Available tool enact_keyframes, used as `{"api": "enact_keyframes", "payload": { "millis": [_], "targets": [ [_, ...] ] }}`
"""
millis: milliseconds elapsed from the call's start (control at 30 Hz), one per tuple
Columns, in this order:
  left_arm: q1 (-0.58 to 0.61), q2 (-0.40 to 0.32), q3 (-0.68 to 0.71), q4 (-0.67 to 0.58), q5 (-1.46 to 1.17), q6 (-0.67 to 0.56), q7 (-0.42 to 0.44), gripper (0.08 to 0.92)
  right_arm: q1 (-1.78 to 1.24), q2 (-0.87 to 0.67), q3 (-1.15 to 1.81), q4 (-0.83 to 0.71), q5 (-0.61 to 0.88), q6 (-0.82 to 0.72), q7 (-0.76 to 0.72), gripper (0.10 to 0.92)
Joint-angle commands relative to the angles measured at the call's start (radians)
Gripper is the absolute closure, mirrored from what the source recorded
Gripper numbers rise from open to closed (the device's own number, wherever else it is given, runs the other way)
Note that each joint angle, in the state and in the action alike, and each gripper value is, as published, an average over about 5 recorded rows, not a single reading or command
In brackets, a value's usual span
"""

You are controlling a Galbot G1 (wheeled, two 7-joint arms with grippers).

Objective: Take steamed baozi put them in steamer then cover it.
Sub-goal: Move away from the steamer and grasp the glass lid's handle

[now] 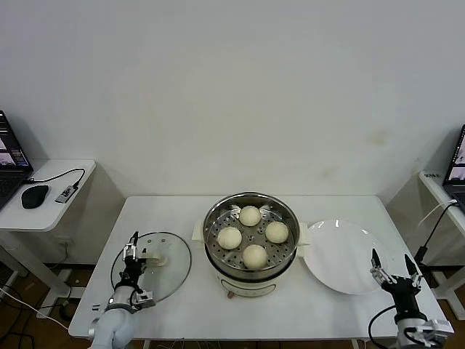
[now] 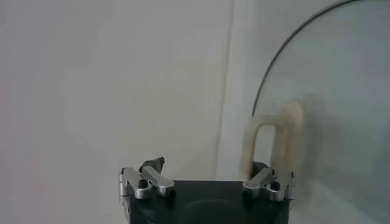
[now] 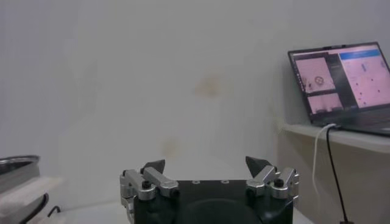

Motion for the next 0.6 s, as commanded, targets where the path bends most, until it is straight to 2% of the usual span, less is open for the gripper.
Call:
{"api": "enact_keyframes", "payload": {
  "millis": [33,367,600],
  "targets": [
    [-0.010,0.004,0.004,0.036,0.001,0.005,-0.019,0.236,-0.007,0.001,0.006,0.004,-0.001,-0.001,0.000,0.203],
    [-0.018,0.008,0.006,0.075,-0.008,-0.004,-0.039,0.528,-0.027,0.013,0.016,0.027,-0.004,-0.007,0.000,0.203],
    [0.001,0.017,-0.004,0.052,-0.012,-0.013,-0.047,0.727,-0.024,0.012,0.011,0.027,-0.001,-0.013,0.003,0.203]
  ]
}}
